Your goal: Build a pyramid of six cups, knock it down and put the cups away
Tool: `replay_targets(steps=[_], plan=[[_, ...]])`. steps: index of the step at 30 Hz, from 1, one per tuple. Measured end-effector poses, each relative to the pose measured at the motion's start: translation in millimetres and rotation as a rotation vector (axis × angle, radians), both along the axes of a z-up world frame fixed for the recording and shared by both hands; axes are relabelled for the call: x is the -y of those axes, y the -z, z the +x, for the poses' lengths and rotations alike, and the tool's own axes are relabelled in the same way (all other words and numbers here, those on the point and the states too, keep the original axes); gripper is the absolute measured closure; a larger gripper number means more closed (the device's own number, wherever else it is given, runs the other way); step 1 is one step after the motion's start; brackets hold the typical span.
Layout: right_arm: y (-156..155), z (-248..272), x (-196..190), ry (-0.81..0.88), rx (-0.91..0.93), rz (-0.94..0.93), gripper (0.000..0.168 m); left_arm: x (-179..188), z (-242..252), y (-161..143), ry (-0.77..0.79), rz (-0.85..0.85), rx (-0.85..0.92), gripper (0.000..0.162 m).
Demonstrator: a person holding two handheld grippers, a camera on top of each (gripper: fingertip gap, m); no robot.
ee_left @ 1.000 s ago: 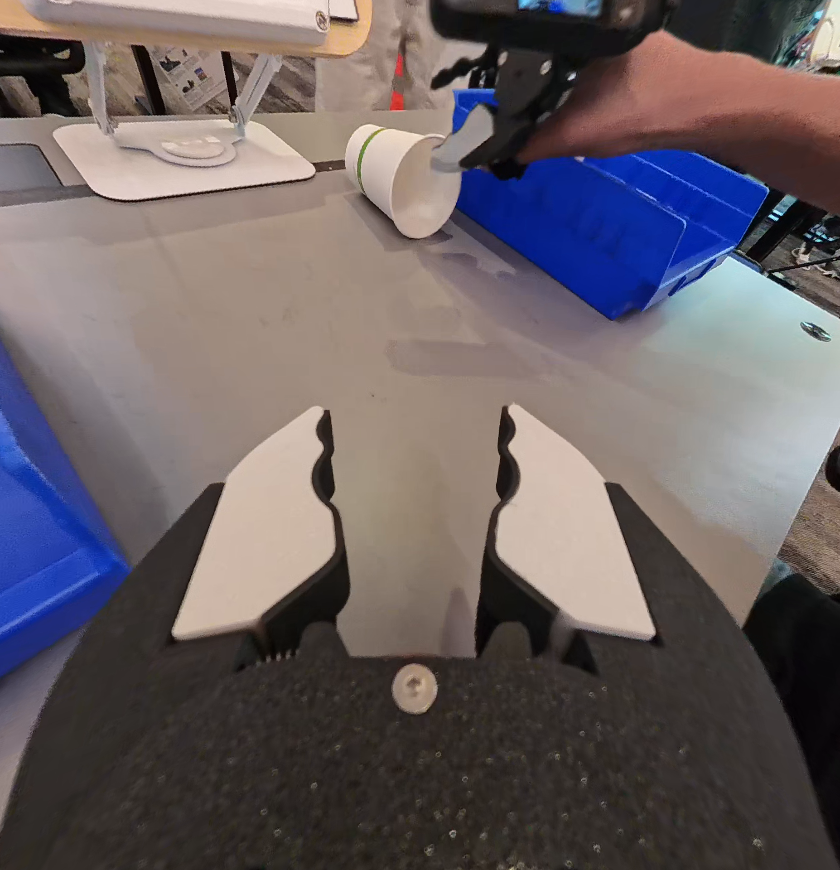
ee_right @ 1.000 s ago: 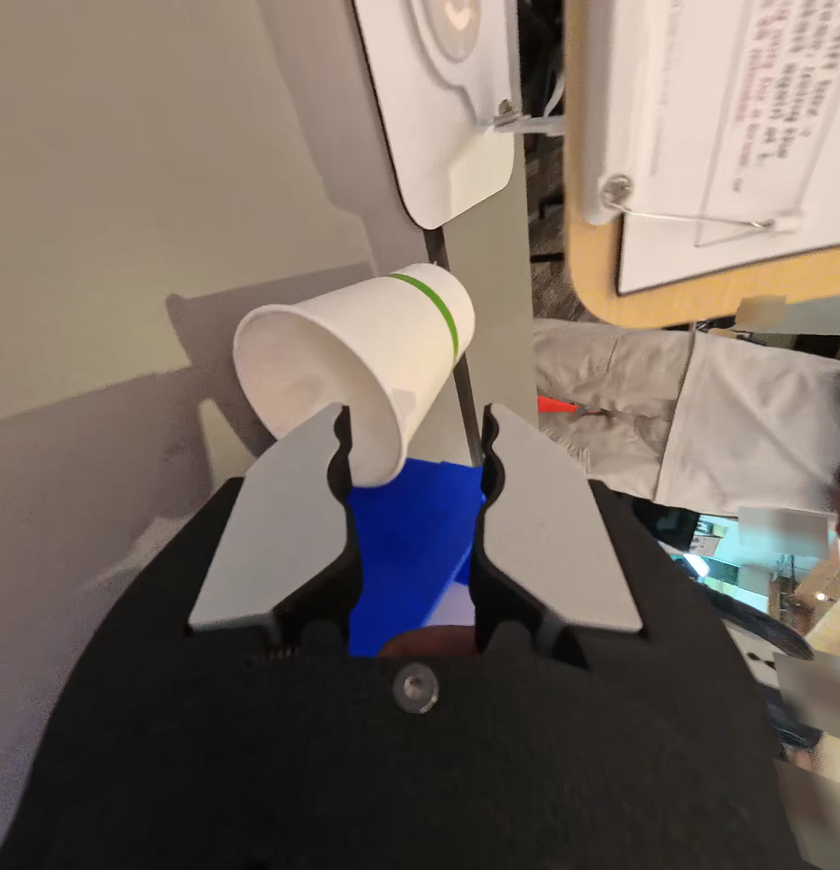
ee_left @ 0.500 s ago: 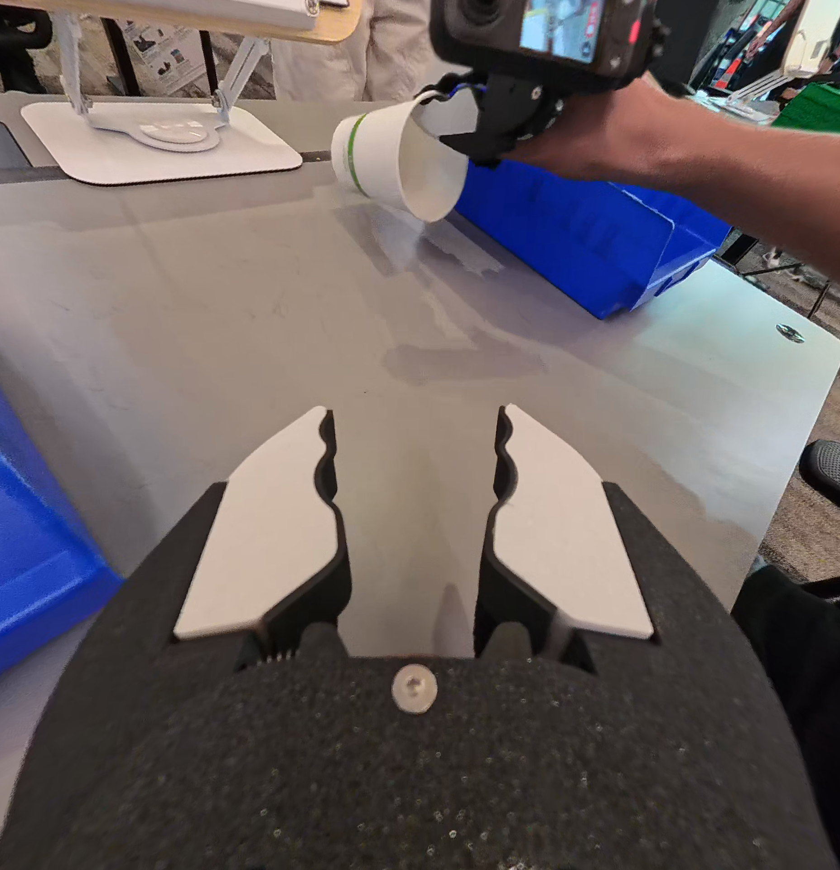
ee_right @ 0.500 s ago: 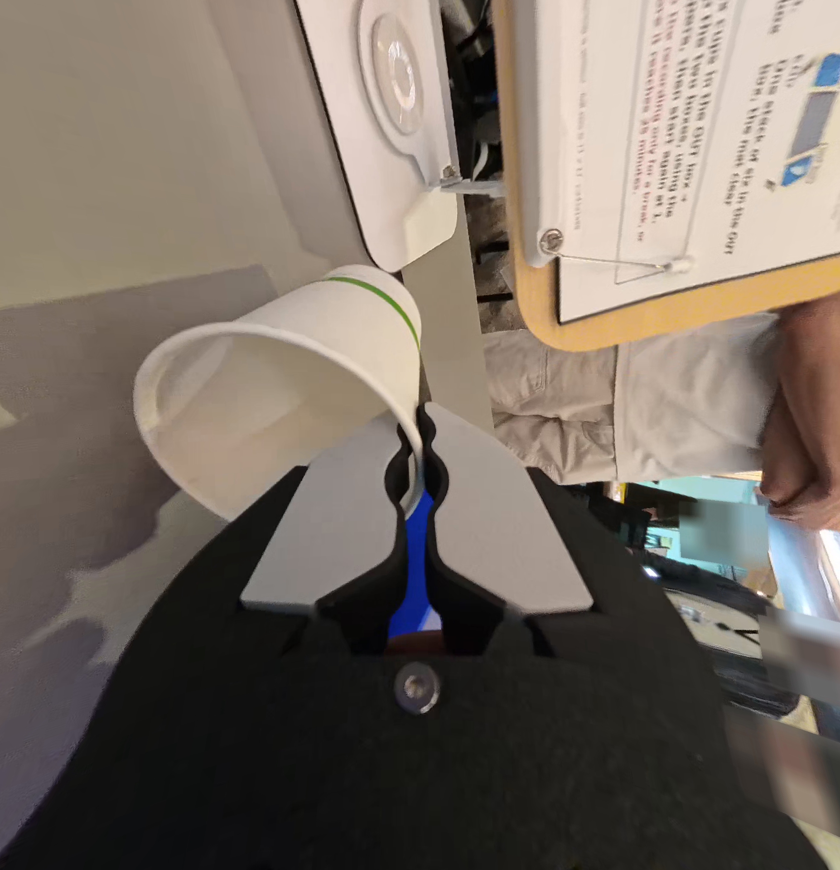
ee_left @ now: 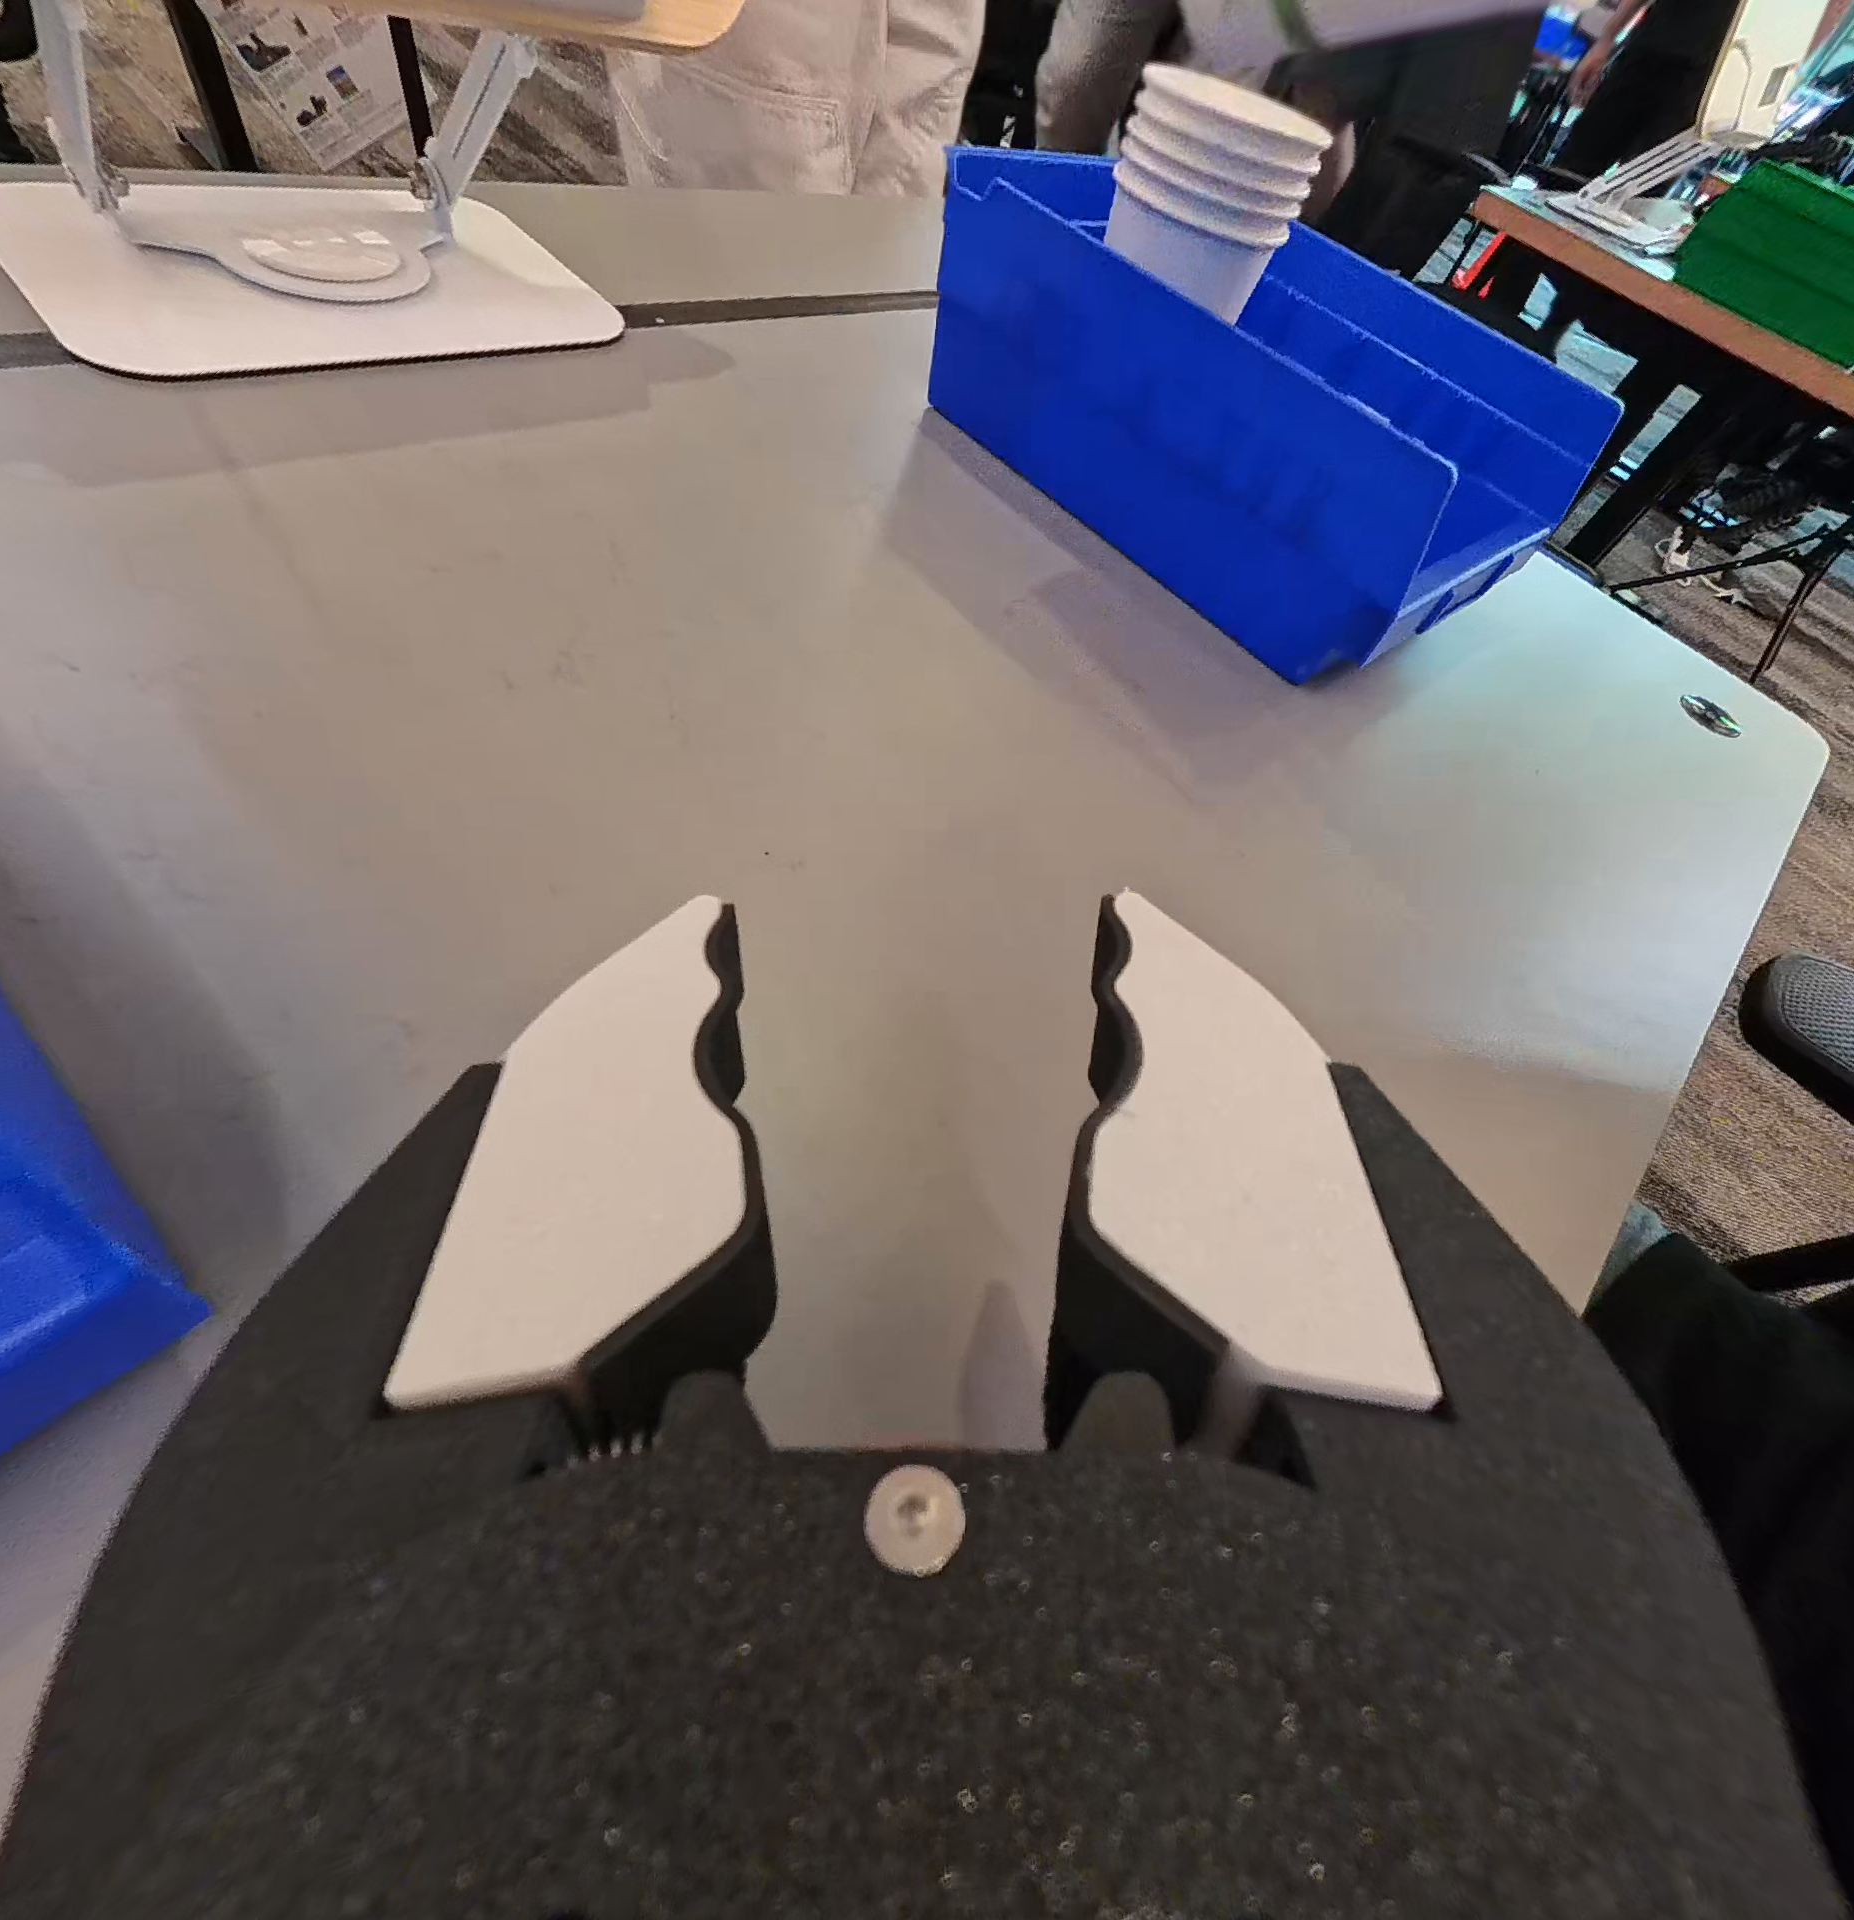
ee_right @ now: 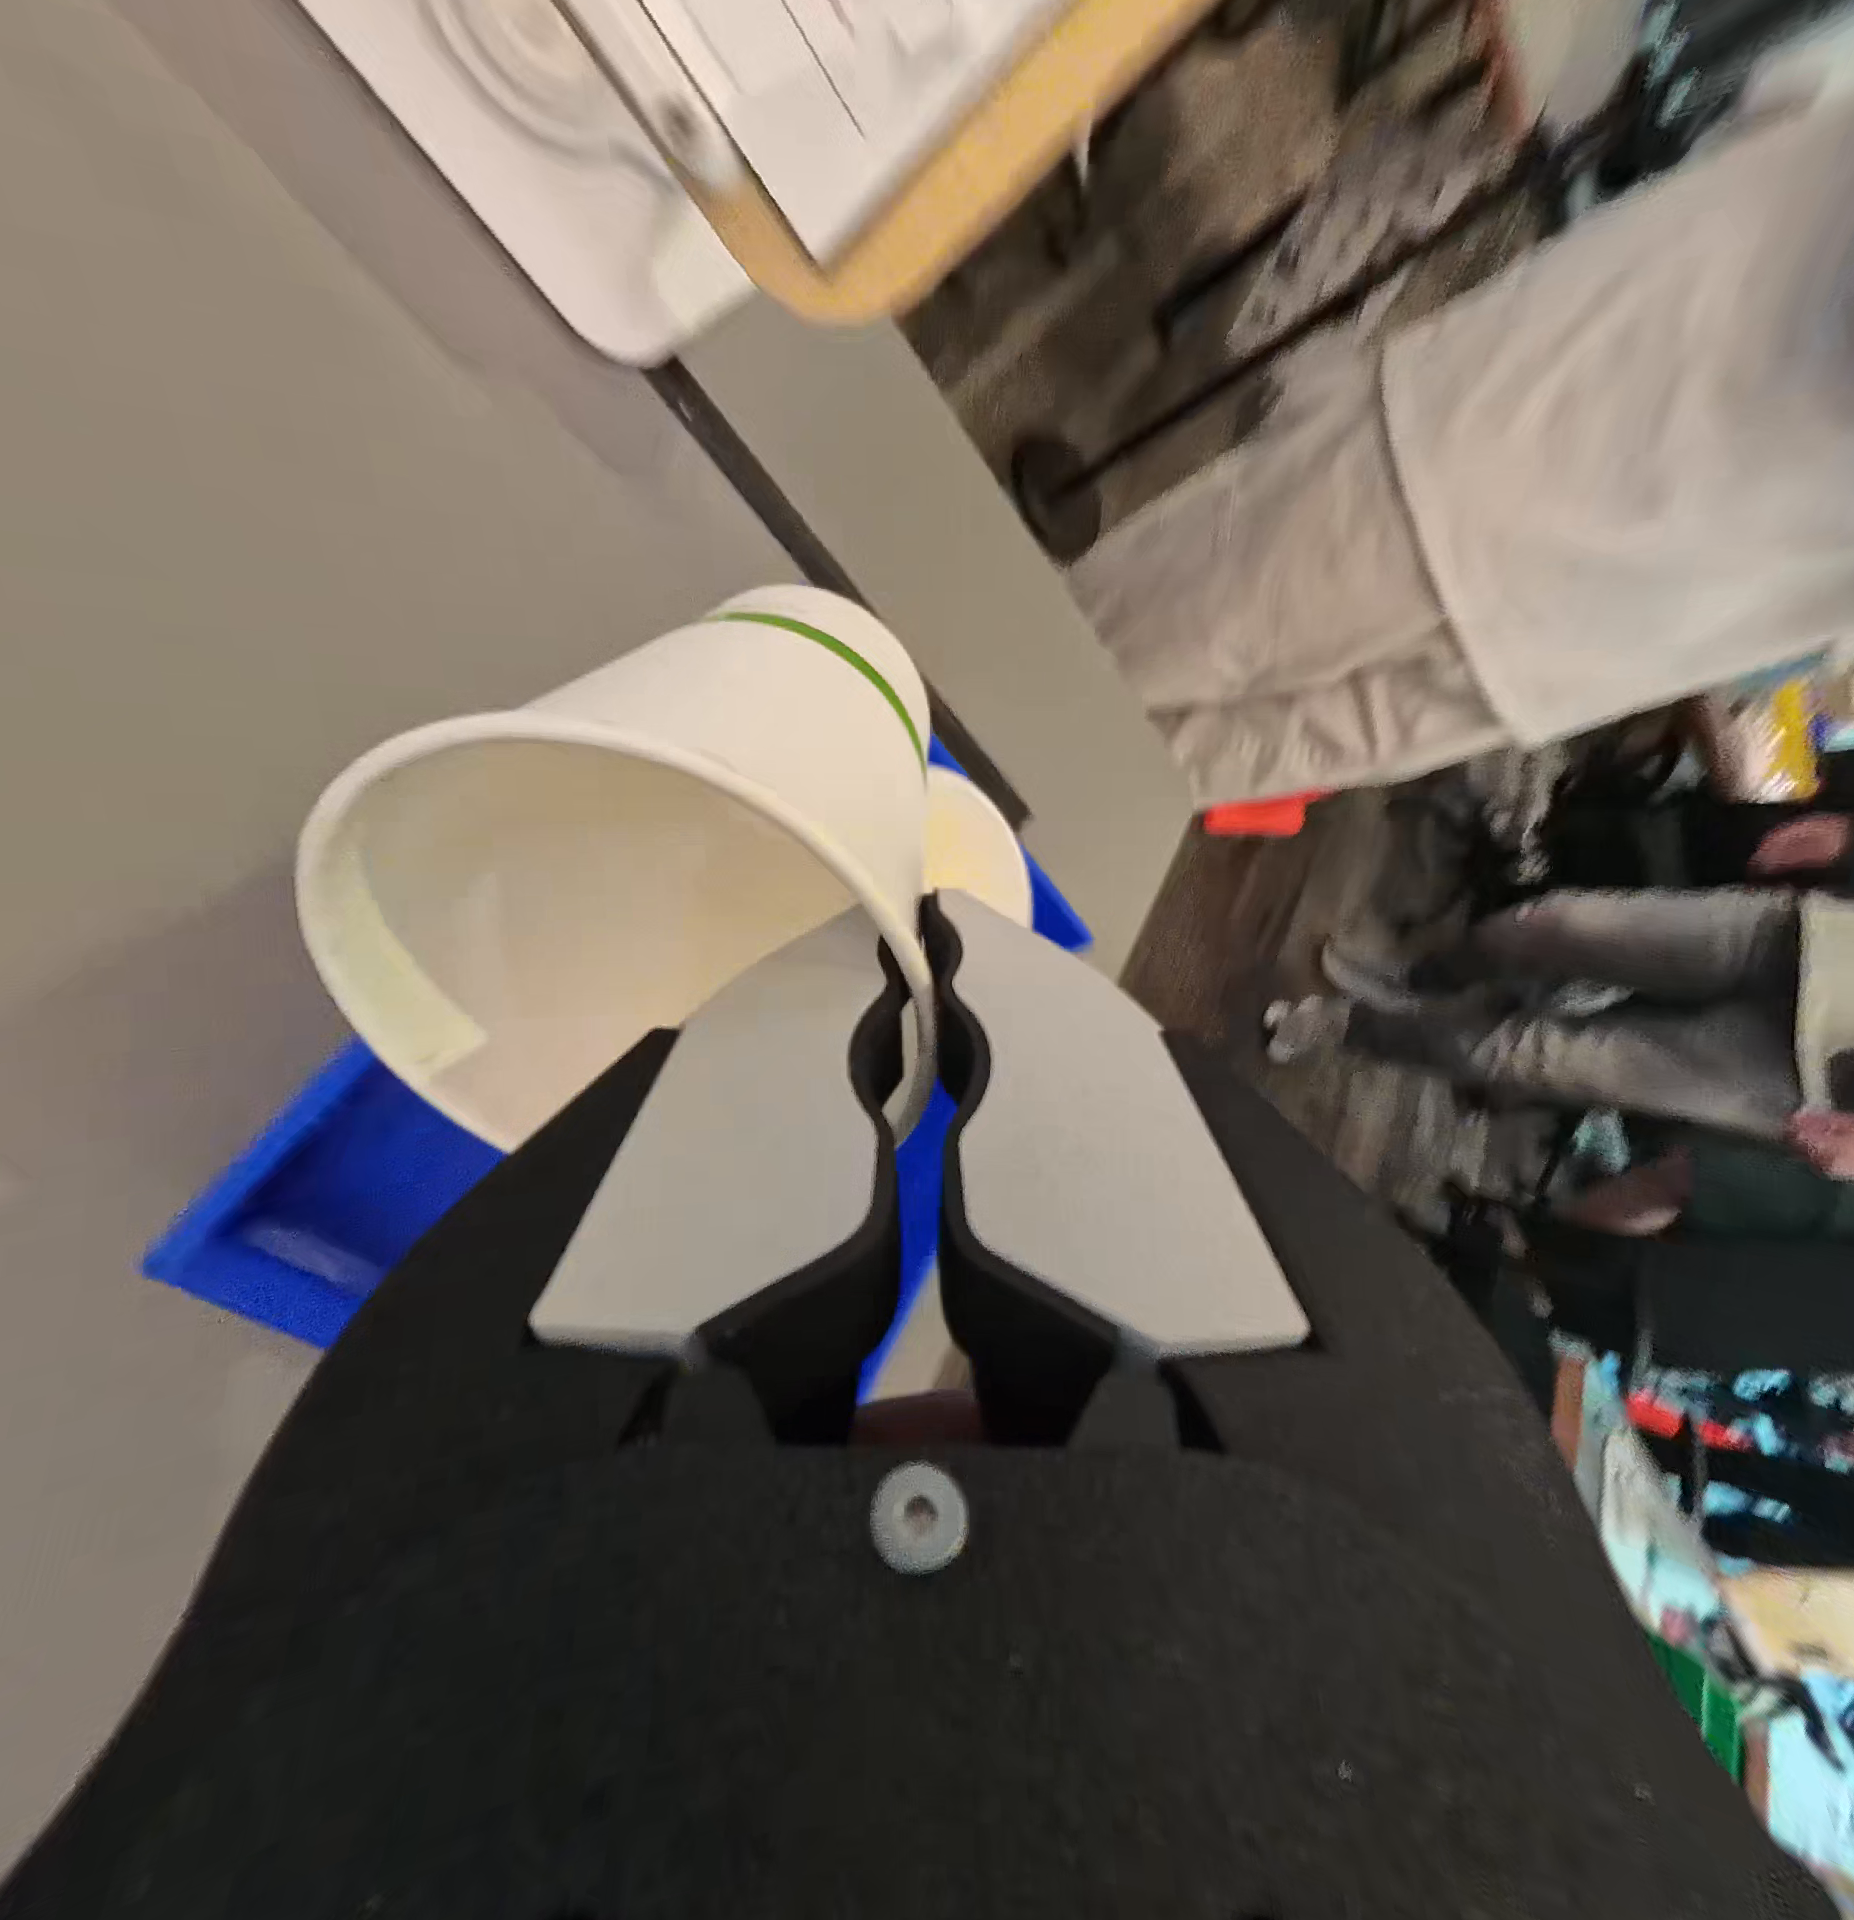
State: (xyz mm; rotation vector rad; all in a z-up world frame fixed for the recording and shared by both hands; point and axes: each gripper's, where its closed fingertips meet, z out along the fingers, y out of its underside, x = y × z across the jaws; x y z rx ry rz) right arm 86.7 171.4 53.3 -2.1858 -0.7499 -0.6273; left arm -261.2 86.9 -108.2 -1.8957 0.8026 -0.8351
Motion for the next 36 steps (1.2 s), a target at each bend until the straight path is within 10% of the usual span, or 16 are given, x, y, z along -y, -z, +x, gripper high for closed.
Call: replay_targets(steps=[7,16,28,36], plan=[[-2.6,101.0,-26.6,0.194,-0.25,-0.391,0.168,1.6,3.7,3.2,0.014,-0.001,-0.013,0.098],[57.2,109.9,-65.9,0.229,-0.339,-0.655,0.167,-1.5,3.3,12.7,0.017,-0.036,-0.018,0.098],[104.8,111.7,-80.4,0.183,-0.103,-0.639,0.144,2.0,7.3,17.1,0.041,-0.057,-0.016,0.097],[27.6,91.9,-59.7,0.121,-0.228,-0.264,0.137,-1.0,0.7,-6.0,-0.011,0.011,0.005,0.097]])
